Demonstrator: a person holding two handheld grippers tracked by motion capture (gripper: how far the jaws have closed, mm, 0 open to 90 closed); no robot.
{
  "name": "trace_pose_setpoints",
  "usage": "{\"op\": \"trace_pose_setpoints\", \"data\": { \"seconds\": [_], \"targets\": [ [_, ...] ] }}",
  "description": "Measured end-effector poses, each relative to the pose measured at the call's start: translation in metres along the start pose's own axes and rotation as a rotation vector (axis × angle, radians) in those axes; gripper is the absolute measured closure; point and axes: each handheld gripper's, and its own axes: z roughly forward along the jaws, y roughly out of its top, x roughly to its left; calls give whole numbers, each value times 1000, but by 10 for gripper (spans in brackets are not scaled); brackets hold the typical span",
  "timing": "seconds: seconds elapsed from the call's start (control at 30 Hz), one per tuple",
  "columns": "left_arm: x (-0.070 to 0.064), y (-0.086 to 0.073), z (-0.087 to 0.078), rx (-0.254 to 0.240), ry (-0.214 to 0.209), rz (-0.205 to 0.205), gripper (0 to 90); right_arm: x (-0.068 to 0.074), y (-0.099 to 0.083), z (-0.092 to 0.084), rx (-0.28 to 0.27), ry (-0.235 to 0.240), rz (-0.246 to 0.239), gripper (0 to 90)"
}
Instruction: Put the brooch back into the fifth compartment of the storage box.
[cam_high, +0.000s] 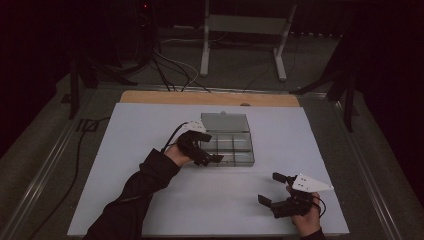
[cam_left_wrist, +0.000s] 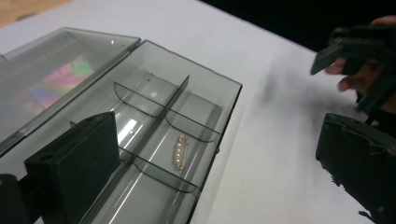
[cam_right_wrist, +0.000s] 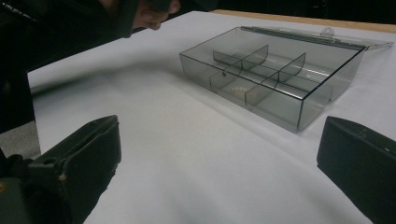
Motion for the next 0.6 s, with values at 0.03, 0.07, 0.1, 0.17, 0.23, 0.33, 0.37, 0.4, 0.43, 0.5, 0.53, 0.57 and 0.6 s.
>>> {"op": "trace_pose_setpoints", "data": {
  "seconds": [0.03,0.07,0.1,0.17,0.23,0.33,0.37,0.4,0.43,0.5,0.53,0.57,0.6],
  "targets": [
    [1,-1,-4,-4,-2,-5,10,0,0,0,-1,0,3,0],
    [1,-2,-8,-9,1,-6,11,0,0,0,0,0,4,0],
    [2,-3,-11,-11,6,-7,11,0,0,0,3,-2,1,0],
    [3,-6,-19,-21,7,-18,11,0,0,0,3,-3,1,0],
    [3,-8,-26,-25,16,-19,11,0,0,0,1,-4,4,0],
    [2,-13,-37,-24,32,-16,11,0,-1,0,3,-5,1,0],
    [2,-15,-40,-28,39,-17,11,0,0,0,0,-6,2,0],
    [1,-17,-43,-32,42,-19,11,0,0,-1,-2,-6,5,0],
    [1,-17,-43,-32,42,-19,11,0,0,0,0,-7,2,0],
    [-2,-23,-52,-32,53,-15,11,1,0,0,5,-6,-2,0],
    [-3,-25,-54,-34,59,-16,11,1,0,0,5,-7,-1,0],
    [-3,-28,-57,-35,64,-18,11,0,0,0,3,-8,2,0],
    [-4,-30,-59,-30,68,-19,11,0,0,0,4,-8,3,0]
  ]
}}
